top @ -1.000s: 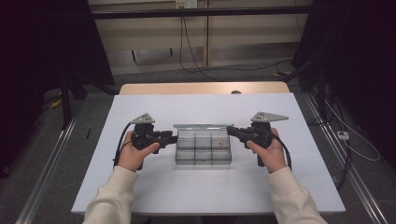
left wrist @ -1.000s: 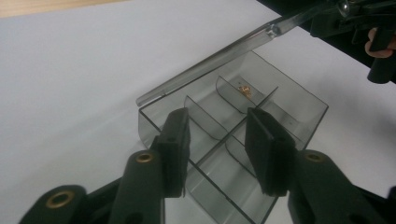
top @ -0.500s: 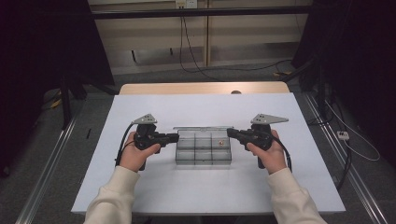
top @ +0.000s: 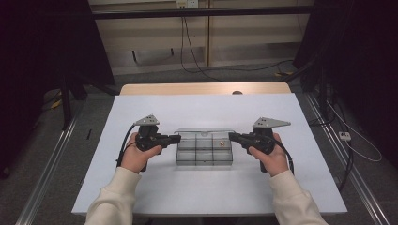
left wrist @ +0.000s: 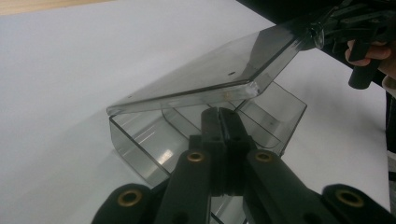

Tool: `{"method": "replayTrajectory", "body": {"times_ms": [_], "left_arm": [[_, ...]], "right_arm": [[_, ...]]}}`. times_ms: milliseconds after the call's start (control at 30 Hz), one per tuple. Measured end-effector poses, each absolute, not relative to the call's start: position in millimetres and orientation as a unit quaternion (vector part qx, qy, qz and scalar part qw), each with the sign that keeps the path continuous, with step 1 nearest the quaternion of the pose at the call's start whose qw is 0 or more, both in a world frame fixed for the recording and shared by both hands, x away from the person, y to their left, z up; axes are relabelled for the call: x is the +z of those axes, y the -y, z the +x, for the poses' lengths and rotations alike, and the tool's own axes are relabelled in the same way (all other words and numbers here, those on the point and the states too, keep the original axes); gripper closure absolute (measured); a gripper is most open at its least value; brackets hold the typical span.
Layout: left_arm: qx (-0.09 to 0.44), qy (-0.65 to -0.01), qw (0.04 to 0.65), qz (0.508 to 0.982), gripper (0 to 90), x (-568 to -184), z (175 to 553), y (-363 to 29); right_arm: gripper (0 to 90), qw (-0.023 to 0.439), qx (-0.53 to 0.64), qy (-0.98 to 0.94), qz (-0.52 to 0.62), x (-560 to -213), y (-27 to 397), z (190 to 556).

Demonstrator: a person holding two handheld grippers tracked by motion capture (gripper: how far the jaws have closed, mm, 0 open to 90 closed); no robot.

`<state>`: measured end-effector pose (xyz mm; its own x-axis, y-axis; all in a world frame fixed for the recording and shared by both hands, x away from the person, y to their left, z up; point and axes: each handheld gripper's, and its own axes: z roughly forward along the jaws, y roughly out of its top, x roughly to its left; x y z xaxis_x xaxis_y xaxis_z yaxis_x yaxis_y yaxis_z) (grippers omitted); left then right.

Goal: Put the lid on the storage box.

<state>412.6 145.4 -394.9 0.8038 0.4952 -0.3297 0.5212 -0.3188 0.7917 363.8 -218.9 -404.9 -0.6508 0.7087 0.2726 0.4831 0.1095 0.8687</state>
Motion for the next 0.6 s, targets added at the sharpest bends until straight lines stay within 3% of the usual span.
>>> {"method": "replayTrajectory", "body": {"times_ms": [600], "left_arm": [[-0.005, -0.307, 0.484, 0.820, 89.6, -396.6, 408.5, -144.6]], "right_arm": [[90.0, 0.102, 0.527, -0.740, 0.405, -410.8, 220.9, 354.7]]}}
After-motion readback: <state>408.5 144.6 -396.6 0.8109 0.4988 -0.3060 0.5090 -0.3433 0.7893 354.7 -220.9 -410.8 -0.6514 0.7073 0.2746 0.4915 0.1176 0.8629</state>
